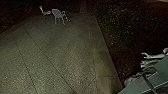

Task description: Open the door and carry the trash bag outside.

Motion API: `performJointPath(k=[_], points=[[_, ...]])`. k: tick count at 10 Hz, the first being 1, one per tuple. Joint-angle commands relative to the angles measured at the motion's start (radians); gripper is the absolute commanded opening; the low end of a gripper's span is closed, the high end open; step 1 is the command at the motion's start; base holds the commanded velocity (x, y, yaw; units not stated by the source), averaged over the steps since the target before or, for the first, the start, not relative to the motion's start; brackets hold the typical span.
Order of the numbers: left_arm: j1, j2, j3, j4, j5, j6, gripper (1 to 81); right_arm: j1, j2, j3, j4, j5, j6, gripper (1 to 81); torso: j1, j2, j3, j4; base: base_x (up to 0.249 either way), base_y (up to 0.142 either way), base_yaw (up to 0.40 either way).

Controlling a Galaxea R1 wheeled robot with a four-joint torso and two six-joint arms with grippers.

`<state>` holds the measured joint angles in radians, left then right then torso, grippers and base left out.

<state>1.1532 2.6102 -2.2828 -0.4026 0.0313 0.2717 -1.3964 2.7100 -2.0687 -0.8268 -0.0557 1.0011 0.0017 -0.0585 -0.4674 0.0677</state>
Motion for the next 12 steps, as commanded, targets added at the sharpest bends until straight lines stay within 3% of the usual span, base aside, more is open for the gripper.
performJointPath(k=[1, 3, 5, 9, 10, 12], points=[[-0.13, -0.099, -0.003, -0.076, 0.114, 0.001, 1.0, 0.0, 0.003, 0.024, -0.012, -0.033, -0.007, 81.1, 0.0, 0.0, 0.007, -0.001, 0.0, 0.0, 0.0], [-0.215, -0.142, -0.018, -0.116, 0.172, 0.001, 1.0, -0.008, 0.007, 0.017, -0.012, -0.033, -0.007, 81.1, 0.0, 0.0, -0.021, 0.002, 0.0, 0.0, 0.0], [-0.27, -0.16, -0.041, -0.142, 0.206, 0.001, 1.0, -0.019, 0.026, -0.017, -0.012, -0.032, -0.007, 81.1, 0.001, 0.001, -0.021, 0.002, 0.0, 0.0, 0.0], [-0.298, -0.183, -0.049, -0.157, 0.231, 0.001, 1.0, -0.03, 0.039, -0.054, -0.012, -0.029, -0.007, 81.1, 0.001, 0.001, -0.022, 0.002, 0.0, 0.0, 0.0], [-0.298, -0.183, -0.047, -0.157, 0.231, 0.001, 81.1, -0.03, 0.038, -0.056, -0.012, -0.027, -0.007, 81.1, 0.001, 0.001, -0.022, 0.002, 0.0, 0.0, 0.0], [-0.295, -0.171, -0.05, -0.156, 0.254, 0.001, 81.1, -0.039, 0.038, -0.063, -0.011, -0.019, -0.007, 81.1, 0.001, 0.001, -0.022, 0.002, 0.0, 0.0, 0.0]])
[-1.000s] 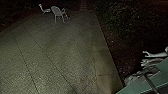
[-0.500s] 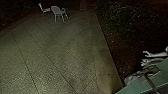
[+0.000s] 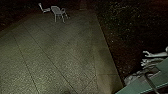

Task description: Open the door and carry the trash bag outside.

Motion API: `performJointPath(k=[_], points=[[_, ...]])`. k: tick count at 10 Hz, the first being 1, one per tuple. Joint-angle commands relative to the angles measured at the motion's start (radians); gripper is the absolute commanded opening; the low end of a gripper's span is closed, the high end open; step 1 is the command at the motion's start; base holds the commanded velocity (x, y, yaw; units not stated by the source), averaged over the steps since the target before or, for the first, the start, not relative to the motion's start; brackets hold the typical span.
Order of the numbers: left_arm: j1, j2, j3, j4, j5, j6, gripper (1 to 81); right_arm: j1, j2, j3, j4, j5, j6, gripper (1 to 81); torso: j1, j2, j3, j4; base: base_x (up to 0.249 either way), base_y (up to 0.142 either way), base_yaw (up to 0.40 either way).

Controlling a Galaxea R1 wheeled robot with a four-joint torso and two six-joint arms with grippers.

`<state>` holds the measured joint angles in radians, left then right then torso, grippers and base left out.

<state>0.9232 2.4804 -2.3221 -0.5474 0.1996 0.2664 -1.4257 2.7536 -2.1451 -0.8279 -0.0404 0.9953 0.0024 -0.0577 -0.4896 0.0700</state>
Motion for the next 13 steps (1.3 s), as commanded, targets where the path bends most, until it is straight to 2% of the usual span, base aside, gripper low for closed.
performJointPath(k=[1, 3, 4, 5, 6, 8, 10, 12, 13], points=[[-0.048, -0.025, -0.014, -0.003, 0.09, 0.01, 81.1, -0.011, -0.004, 0.009, -0.008, -0.032, -0.001, 81.1, 0.0, 0.0, 0.0, 0.0, 0.0, 0.0, 0.0], [0.019, 0.022, -0.026, 0.007, 0.09, 0.019, 81.1, -0.02, -0.003, -0.002, -0.007, -0.03, 0.002, 81.1, 0.0, 0.0, 0.092, 0.0, 0.0, 0.0, 0.0], [0.062, 0.043, -0.036, 0.023, 0.09, 0.025, 81.1, -0.022, -0.003, -0.004, -0.005, -0.029, 0.002, 81.1, 0.0, 0.0, 0.117, 0.0, 0.0, 0.0, 0.0], [0.108, 0.087, -0.051, 0.073, 0.081, 0.024, 81.1, -0.023, -0.001, -0.007, -0.002, -0.027, 0.005, 81.1, 0.001, 0.0, 0.137, 0.0, 0.0, 0.0, 0.0], [0.159, 0.132, -0.074, 0.113, 0.078, 0.025, 81.1, -0.025, 0.0, -0.011, -0.002, -0.027, 0.006, 81.1, 0.001, 0.001, 0.184, 0.0, 0.0, 0.0, 0.0], [0.252, 0.218, -0.129, 0.169, 0.067, 0.025, 81.1, -0.025, 0.013, -0.034, 0.0, -0.027, 0.008, 81.1, 0.0, 0.0, 0.257, 0.0, 0.0, 0.0, 0.0], [0.343, 0.304, -0.181, 0.236, -0.006, 0.025, 81.1, -0.026, 0.045, -0.089, -0.002, -0.027, 0.008, 81.1, -0.001, 0.0, 0.325, 0.0, 0.0, 0.0, 0.0], [0.397, 0.36, -0.195, 0.296, -0.061, 0.025, 81.1, -0.028, 0.06, -0.117, 0.0, -0.026, 0.008, 81.1, -0.002, 0.0, 0.394, 0.0, 0.0, 0.0, 0.0], [0.414, 0.39, -0.207, 0.32, -0.066, 0.025, 81.1, -0.031, 0.062, -0.117, -0.002, -0.024, 0.008, 81.1, -0.002, -0.001, 0.37, 0.0, 0.0, 0.0, 0.0]])
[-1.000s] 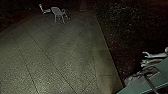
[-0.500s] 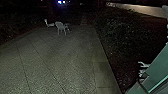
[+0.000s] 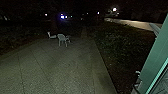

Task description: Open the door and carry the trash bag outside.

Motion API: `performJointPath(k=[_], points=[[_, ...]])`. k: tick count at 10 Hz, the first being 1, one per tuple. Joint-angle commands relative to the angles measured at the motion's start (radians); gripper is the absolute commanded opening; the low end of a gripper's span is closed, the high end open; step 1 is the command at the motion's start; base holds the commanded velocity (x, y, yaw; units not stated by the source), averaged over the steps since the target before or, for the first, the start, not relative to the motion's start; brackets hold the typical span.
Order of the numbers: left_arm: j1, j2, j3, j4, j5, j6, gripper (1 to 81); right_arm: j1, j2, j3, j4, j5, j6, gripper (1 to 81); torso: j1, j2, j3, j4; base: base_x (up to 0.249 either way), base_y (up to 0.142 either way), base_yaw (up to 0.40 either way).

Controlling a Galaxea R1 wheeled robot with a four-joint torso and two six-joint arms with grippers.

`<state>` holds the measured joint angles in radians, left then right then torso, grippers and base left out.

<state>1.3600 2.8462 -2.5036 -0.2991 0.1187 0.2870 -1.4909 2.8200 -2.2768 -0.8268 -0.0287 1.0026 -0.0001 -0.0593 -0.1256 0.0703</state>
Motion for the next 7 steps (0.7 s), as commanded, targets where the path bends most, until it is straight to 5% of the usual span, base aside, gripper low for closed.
performJointPath(k=[1, 4, 7], points=[[-0.008, 0.051, -0.047, 0.09, 0.013, 0.003, 81.1, 0.033, -0.005, 0.01, -0.002, -0.024, 0.001, 81.1, 0.0, 0.0, -0.002, 0.0, 0.0, 0.0, 0.0], [0.021, 0.156, -0.158, 0.153, 0.007, 0.004, 81.1, 0.031, 0.009, -0.013, 0.0, -0.023, 0.001, 81.1, 0.0, -0.001, 0.028, 0.0, 0.0, 0.0, 0.0], [0.031, 0.205, -0.201, 0.17, 0.007, 0.003, 81.1, 0.022, 0.044, -0.07, 0.0, -0.023, 0.004, 81.1, 0.0, -0.002, 0.025, 0.0, 0.0, 0.0, 0.0]])
